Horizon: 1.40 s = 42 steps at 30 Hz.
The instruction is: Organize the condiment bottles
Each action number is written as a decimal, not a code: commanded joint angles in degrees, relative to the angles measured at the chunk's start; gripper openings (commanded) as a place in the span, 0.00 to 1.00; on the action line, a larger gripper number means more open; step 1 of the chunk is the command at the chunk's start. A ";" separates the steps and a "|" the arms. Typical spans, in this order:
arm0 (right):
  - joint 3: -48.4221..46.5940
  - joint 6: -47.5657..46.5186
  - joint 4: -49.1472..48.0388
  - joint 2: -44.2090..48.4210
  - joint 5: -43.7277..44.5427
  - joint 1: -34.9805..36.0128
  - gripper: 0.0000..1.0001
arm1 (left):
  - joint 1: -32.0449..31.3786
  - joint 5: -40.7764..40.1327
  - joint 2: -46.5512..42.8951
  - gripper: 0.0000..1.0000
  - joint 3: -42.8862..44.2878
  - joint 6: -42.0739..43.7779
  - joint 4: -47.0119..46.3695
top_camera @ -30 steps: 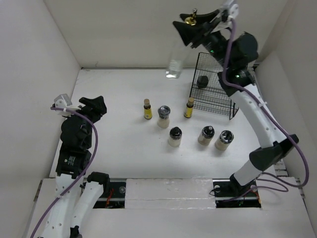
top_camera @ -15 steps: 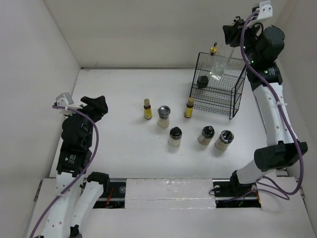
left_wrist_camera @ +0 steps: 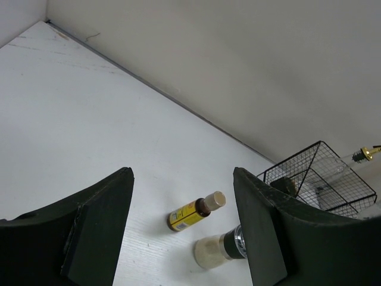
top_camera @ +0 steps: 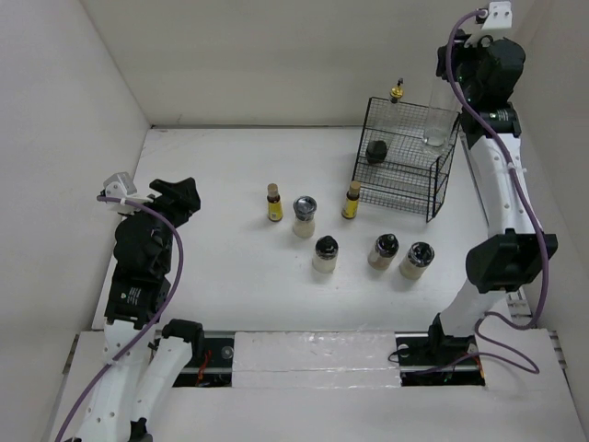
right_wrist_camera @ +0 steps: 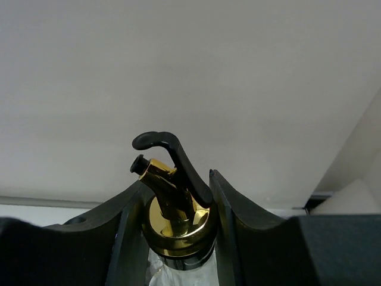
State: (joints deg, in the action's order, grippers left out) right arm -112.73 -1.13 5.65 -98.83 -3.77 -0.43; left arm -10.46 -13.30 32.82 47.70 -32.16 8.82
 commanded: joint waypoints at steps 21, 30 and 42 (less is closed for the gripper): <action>-7.94 6.66 -9.61 -0.57 26.44 1.65 0.00 | -0.09 0.73 -0.39 0.63 0.37 0.70 -2.49; -9.88 7.98 -13.55 -5.84 34.09 2.80 0.00 | -0.09 0.20 -0.39 0.63 0.37 0.70 -2.49; 3.02 9.83 -23.74 -4.98 42.35 5.70 0.00 | -0.09 -0.32 0.14 0.63 0.37 0.70 -2.49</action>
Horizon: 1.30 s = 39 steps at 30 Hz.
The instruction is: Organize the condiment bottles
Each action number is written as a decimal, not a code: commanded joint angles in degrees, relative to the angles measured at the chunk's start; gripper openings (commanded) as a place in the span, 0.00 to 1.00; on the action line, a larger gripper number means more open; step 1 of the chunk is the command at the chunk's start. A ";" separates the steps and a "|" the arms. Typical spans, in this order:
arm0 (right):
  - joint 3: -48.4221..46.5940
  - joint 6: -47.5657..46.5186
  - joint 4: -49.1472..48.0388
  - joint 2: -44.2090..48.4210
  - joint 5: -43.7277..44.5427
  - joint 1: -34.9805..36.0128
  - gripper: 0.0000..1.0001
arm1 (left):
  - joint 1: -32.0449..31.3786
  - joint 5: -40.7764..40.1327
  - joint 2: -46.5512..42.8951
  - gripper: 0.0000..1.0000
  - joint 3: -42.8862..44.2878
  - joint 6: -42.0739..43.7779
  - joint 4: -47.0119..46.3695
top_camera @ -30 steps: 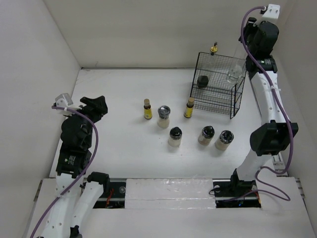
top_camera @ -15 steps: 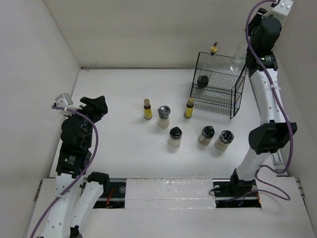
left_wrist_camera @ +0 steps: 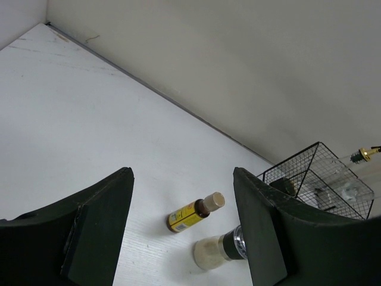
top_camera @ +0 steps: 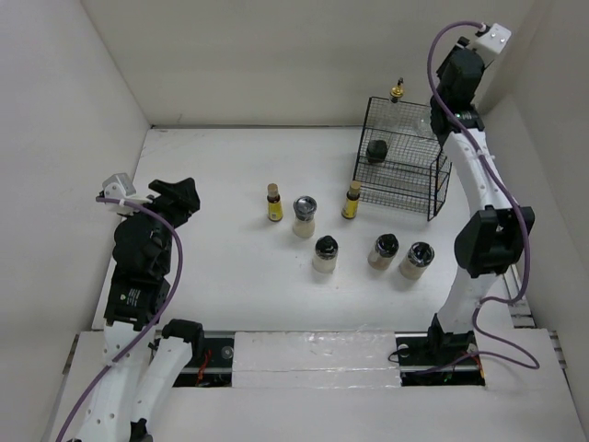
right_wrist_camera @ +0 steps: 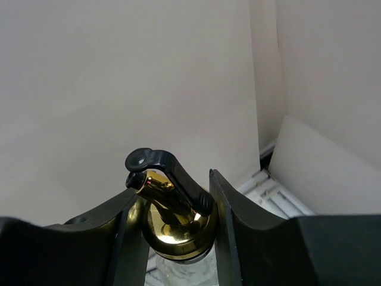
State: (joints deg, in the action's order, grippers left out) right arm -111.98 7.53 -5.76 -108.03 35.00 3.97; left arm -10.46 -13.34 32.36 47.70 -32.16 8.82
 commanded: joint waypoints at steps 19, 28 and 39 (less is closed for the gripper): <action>20.67 1.87 -13.84 4.40 2.96 2.89 0.41 | -0.09 0.78 1.13 0.63 0.37 0.70 -2.49; 22.06 -3.39 -12.10 15.82 -9.05 2.97 0.77 | -0.09 2.01 1.74 0.67 0.37 0.70 -3.02; 26.66 -12.00 3.52 18.30 -47.48 23.26 0.24 | -0.09 2.53 1.74 0.65 0.37 0.70 -3.02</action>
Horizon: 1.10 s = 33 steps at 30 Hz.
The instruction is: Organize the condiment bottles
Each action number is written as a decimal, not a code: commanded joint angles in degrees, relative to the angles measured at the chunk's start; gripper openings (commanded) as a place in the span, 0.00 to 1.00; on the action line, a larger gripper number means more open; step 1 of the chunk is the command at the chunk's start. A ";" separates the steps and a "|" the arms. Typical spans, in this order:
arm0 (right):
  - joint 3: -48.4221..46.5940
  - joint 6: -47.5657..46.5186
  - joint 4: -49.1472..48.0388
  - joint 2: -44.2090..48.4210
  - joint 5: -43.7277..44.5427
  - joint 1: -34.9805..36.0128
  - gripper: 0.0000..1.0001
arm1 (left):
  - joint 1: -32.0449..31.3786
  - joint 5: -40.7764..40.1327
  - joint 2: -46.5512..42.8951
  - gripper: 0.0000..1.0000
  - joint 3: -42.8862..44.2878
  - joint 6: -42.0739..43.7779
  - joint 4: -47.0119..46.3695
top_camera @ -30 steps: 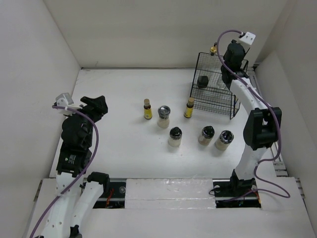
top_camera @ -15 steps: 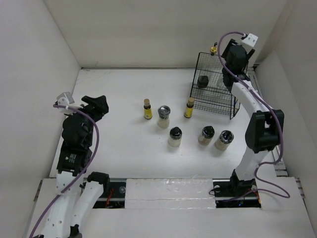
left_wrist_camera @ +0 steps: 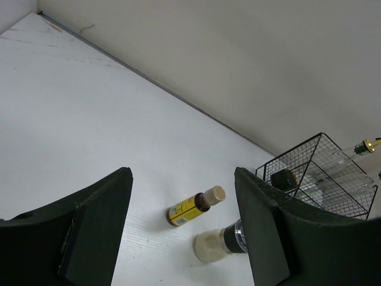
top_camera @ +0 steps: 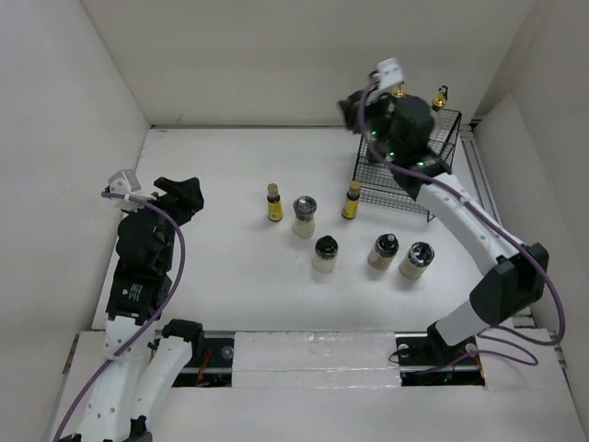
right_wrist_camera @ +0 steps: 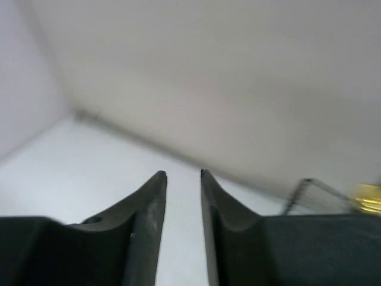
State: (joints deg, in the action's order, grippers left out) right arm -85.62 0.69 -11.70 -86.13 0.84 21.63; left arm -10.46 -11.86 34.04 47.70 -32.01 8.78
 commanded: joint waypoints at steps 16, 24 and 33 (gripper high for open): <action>8.71 -10.36 29.37 -4.58 -4.18 18.44 0.99 | -0.09 1.93 2.08 0.70 0.90 1.07 -3.24; 10.65 -9.74 27.88 -7.12 -9.63 19.50 0.99 | -0.09 2.54 2.17 0.70 0.81 1.07 -3.77; 9.96 -8.51 22.25 -12.31 -7.61 19.51 0.93 | -0.09 2.46 1.38 0.70 0.11 1.07 -3.77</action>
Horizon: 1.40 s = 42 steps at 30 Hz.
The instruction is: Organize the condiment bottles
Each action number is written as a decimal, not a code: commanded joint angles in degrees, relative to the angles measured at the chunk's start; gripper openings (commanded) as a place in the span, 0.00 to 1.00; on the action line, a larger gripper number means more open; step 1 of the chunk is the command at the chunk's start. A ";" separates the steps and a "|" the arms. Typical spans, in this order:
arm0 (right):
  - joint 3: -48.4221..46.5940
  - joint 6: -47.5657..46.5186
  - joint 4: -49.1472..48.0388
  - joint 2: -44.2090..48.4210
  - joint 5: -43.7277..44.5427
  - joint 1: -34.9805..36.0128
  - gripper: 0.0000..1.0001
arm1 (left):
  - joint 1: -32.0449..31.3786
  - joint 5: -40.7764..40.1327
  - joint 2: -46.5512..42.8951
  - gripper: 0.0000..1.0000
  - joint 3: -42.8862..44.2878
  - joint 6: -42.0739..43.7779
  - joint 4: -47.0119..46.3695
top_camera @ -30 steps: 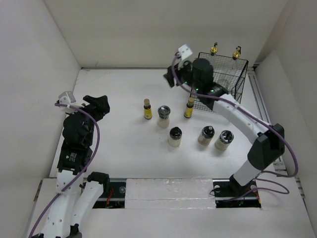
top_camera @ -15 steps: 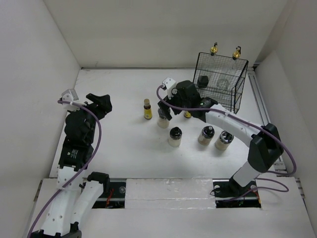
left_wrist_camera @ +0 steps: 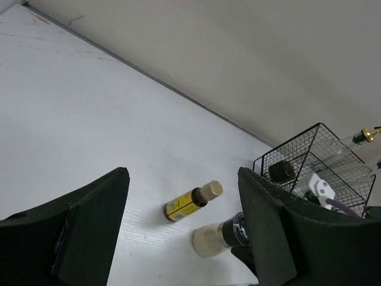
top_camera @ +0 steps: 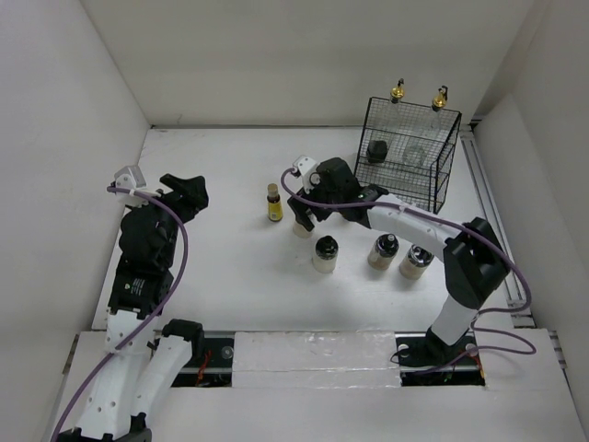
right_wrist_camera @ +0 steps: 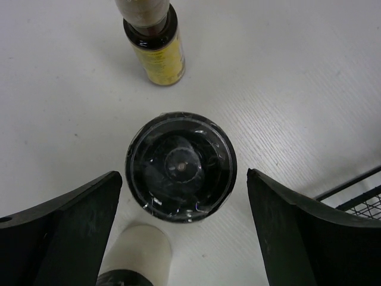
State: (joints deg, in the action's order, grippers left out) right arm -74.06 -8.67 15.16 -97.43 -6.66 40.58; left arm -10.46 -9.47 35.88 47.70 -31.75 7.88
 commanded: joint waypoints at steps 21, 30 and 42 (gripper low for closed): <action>-4.95 4.45 -16.38 15.07 3.67 -4.62 0.45 | -0.09 1.83 -0.38 0.70 0.11 0.81 -3.40; -8.02 4.45 -16.39 15.51 2.88 -18.24 0.45 | -0.09 2.00 -1.25 0.70 0.11 0.81 -2.96; -12.77 4.45 -13.93 8.92 2.35 -27.39 0.44 | -0.09 2.36 -0.99 0.70 0.11 0.81 -2.96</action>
State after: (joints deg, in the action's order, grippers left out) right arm -81.45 -4.69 6.50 -89.73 -3.51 14.35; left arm -10.46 -7.70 35.09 47.70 -31.75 7.25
